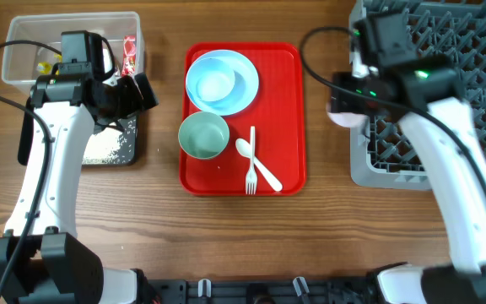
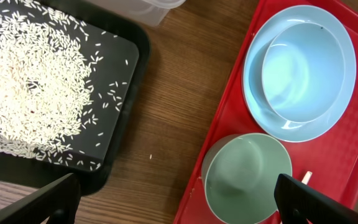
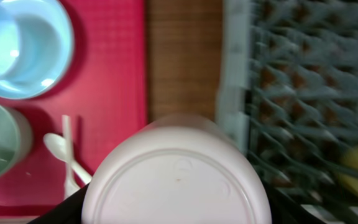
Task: Sort waste into correct bins and load items into the dishwasher rack
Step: 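Carry the white cup into the dish rack and release it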
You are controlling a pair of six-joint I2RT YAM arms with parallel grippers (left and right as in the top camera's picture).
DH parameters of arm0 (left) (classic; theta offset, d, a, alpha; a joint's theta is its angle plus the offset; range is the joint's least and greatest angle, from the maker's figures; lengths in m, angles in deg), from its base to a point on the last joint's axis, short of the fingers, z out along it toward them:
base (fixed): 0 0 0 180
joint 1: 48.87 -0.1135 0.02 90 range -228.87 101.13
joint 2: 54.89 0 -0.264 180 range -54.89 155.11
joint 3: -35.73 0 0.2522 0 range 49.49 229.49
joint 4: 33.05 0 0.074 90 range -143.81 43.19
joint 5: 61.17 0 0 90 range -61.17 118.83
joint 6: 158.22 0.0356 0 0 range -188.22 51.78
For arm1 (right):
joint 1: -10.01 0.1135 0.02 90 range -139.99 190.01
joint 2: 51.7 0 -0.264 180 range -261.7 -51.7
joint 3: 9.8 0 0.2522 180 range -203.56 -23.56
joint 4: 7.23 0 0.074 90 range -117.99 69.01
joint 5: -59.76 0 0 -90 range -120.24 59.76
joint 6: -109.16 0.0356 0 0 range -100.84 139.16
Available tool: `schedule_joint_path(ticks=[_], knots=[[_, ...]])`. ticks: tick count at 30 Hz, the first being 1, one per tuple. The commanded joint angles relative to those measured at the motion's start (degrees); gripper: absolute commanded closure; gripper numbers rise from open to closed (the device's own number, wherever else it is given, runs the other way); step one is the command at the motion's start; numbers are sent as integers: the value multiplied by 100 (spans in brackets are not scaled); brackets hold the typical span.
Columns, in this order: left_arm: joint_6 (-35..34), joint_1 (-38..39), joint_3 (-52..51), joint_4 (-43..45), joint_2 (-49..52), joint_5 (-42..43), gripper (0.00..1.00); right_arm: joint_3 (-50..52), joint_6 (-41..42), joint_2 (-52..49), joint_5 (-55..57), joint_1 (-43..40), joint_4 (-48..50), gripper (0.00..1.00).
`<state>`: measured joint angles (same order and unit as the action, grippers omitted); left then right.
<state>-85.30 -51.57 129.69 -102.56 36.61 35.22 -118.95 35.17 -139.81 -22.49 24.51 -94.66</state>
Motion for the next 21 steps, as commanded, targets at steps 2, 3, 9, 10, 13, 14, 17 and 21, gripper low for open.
schedule_joint_path(ticks=[2, 3, 9, 10, 13, 14, 17, 21], knots=[[9, -20, 37, 85, 50, -90, 0, 109, 203, 925, 492, -339, -313, 44], [9, -20, 37, 85, 50, -92, 0, 214, 205, 1115, 492, -448, -326, 44], [9, -20, 37, 85, 50, -92, 0, 1440, 192, 2264, 413, -1449, -33, 46], [9, -20, 37, 85, 50, -92, 0, 1672, 181, 2389, 358, -1591, 96, 46], [9, -20, 37, 83, 55, -90, 0, 2347, 59, 2612, 116, -1974, 595, 46], [9, -20, 37, 83, 55, -90, 0, 2553, 61, 2629, 22, -2103, 776, 46], [9, -20, 37, 81, 55, -90, 0, 2973, 48, 2559, -459, -2498, 1322, 47], [9, -20, 37, 79, 55, -90, 0, 3156, 52, 2234, -745, -2894, 1886, 49]])
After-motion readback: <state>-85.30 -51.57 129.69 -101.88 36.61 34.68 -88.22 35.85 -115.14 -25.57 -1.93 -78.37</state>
